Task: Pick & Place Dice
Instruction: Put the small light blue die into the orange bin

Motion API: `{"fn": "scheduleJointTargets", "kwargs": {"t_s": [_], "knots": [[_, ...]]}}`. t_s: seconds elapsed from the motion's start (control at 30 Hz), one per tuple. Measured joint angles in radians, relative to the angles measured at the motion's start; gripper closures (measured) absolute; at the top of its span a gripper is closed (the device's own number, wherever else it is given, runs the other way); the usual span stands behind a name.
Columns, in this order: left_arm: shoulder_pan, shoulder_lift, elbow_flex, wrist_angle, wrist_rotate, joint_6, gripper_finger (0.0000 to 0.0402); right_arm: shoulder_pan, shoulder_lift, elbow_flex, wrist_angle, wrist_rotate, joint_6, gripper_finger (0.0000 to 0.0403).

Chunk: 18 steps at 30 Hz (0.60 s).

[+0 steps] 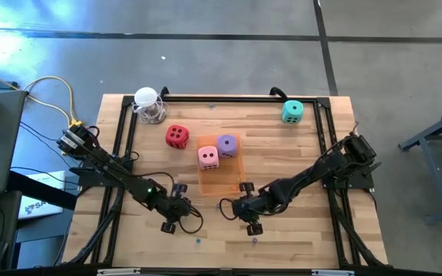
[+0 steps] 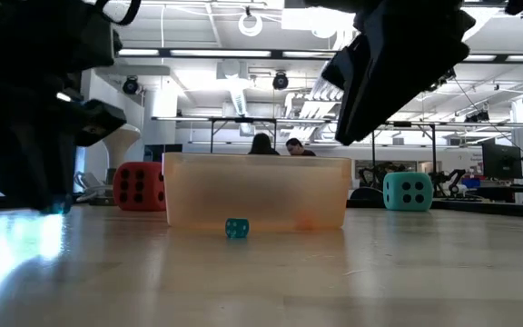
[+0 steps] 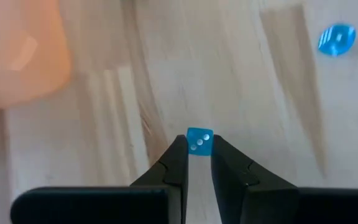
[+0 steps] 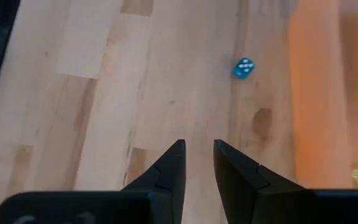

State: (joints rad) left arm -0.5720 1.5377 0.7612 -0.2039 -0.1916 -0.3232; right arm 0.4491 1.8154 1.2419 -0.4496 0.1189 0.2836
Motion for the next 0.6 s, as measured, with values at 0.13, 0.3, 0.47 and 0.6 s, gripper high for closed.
{"fn": "scheduleJointTargets", "kwargs": {"t_s": [0.13, 0.3, 0.47, 0.6], "knots": [[0.004, -0.065, 0.000, -0.013, -0.029, -0.040, 0.0364, 0.032, -0.018, 0.000, -0.021, 0.112, 0.000, 0.0363], [0.043, -0.169, 0.004, 0.005, -0.078, -0.034, 0.0365, 0.081, -0.069, -0.001, -0.075, 0.286, 0.015, 0.0397], [0.117, -0.241, 0.005, 0.101, -0.161, 0.028, 0.0365, 0.147, -0.126, -0.001, -0.143, 0.506, 0.066, 0.0399], [0.212, -0.246, 0.005, 0.184, -0.146, 0.046, 0.0365, 0.189, -0.164, 0.002, -0.151, 0.623, 0.090, 0.0399]]}}
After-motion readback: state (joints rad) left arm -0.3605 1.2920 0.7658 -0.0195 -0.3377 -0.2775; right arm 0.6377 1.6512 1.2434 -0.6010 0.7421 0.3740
